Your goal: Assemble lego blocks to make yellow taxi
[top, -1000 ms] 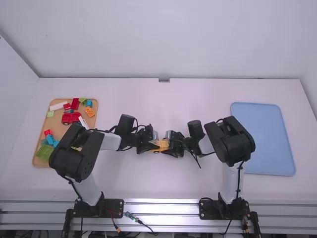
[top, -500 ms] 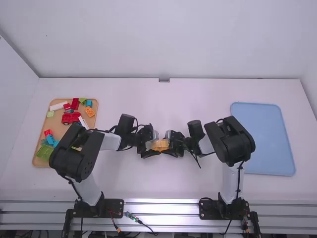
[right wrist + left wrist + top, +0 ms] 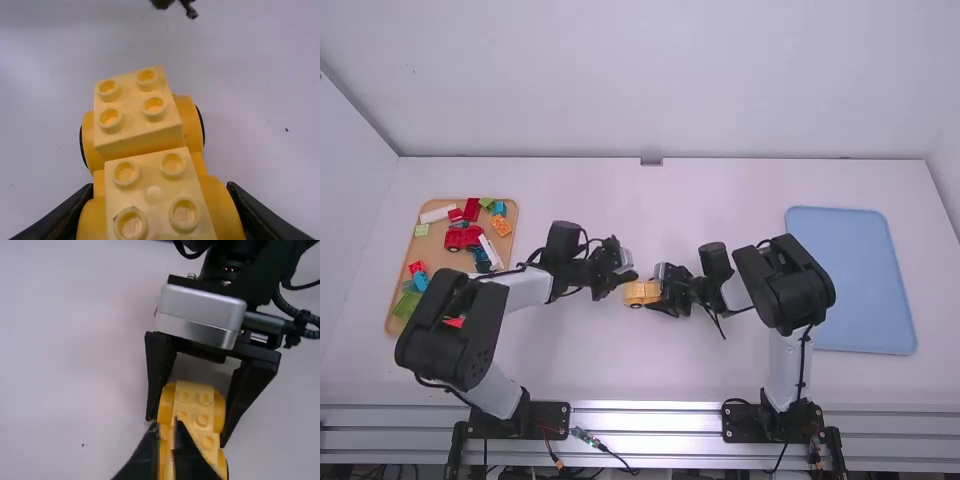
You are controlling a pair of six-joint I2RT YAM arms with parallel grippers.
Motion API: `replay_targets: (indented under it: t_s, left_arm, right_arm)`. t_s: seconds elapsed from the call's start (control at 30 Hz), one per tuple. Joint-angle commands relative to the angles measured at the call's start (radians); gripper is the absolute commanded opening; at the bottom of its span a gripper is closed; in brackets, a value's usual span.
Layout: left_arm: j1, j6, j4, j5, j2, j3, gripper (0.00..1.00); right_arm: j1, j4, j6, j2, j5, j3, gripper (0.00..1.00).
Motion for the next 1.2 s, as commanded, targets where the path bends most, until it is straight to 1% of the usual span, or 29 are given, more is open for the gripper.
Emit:
replay_targets:
  t_s: [0.0,0.07,0.23,0.6,0.83,1.03,1.17]
  left_arm:
    - [-0.002,0.052,-0.047,0.011,-0.011,-0.006,0.02]
    - [-0.004,0.093,-0.079,0.021,-0.006,-0.006,0.02]
    - [-0.005,0.098,-0.068,0.020,0.032,-0.006,0.02]
    - [-0.050,0.045,0.032,-0.018,0.147,-0.006,0.02]
    - [-0.058,0.045,0.051,-0.017,0.209,-0.006,0.02]
    - [-0.101,0.045,0.028,-0.154,0.266,0.002,0.02]
    - [-0.133,0.049,-0.080,-0.240,0.279,0.067,0.02]
  right_arm:
    - [0.000,-0.012,0.014,0.014,0.027,0.001,0.43]
    - [0.000,-0.012,0.014,0.014,0.027,0.001,0.43]
    - [0.000,-0.010,0.014,0.014,0.027,0.001,0.43]
    - [0.000,-0.010,0.014,0.014,0.026,0.001,0.43]
    - [0.000,-0.010,0.014,0.014,0.027,0.002,0.43]
    - [0.000,-0.005,0.014,0.014,0.023,0.002,0.43]
    - [0.000,-0.006,0.015,0.014,0.027,0.001,0.43]
